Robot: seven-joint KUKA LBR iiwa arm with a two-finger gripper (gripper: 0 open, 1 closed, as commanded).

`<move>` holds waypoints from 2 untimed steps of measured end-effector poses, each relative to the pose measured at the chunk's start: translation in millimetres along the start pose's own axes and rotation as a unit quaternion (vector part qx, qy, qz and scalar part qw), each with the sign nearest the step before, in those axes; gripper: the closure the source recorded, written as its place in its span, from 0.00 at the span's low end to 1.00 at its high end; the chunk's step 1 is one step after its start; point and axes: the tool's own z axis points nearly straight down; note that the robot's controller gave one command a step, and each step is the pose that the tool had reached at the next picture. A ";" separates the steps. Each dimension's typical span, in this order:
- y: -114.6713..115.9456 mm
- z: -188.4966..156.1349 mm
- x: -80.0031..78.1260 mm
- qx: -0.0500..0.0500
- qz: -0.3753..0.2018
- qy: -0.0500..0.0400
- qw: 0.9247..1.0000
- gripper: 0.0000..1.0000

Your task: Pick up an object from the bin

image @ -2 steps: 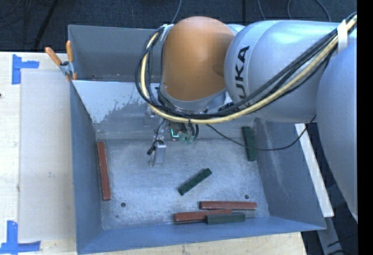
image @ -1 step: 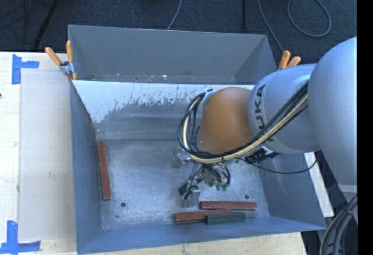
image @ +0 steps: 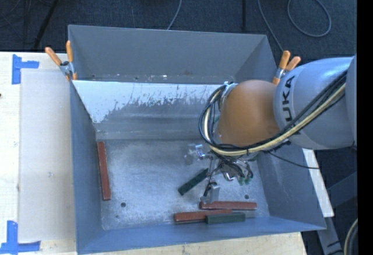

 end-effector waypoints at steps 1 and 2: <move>15.8 0.8 4.4 -0.001 -0.076 0.001 0.997 0.00; 7.7 30.5 -6.0 -0.001 -0.148 0.001 0.989 0.00</move>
Offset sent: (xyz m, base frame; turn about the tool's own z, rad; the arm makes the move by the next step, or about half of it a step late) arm -0.0077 0.0137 0.0000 -0.1526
